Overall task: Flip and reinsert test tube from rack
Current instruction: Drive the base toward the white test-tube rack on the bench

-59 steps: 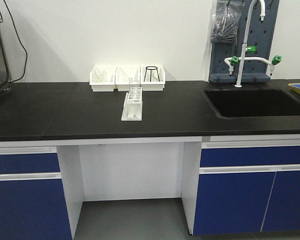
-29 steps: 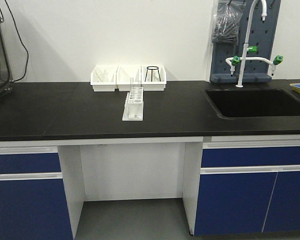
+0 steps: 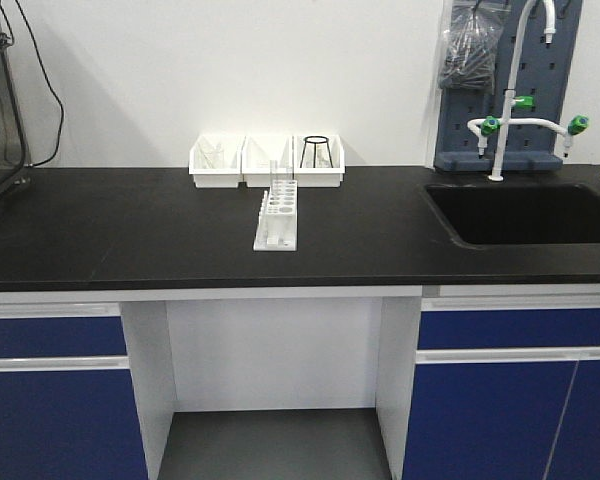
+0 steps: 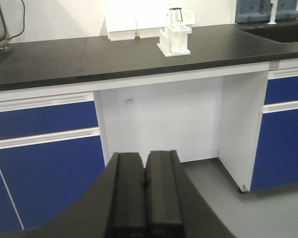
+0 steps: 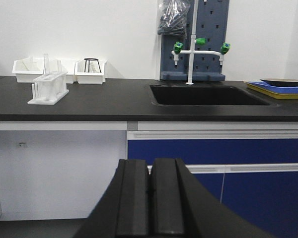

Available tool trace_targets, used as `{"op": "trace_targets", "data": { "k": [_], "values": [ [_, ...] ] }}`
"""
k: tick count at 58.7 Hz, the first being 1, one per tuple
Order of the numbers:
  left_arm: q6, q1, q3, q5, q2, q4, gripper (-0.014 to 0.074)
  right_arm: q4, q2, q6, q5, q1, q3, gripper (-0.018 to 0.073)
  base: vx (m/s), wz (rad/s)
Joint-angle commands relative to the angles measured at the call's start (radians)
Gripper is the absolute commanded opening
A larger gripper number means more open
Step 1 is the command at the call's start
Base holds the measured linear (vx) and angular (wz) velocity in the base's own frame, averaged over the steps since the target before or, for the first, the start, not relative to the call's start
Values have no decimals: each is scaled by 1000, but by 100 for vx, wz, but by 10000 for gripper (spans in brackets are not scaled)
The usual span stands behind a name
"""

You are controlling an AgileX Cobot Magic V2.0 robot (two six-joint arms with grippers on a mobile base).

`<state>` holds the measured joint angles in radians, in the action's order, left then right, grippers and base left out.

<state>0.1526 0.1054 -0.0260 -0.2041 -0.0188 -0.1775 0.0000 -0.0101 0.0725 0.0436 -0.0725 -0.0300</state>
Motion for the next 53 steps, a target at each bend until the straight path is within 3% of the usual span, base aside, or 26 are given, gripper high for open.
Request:
{"op": "trace_targets", "data": {
  "k": [1,53],
  "values": [
    [10,0,4,82,-8,5,-7,0,-14,5,-77,-7,-3,-11,24,8],
    [10,0,4,83,-8,5,-7,0,-14,5,-77,-7,-3,-11,40,2]
  ]
}}
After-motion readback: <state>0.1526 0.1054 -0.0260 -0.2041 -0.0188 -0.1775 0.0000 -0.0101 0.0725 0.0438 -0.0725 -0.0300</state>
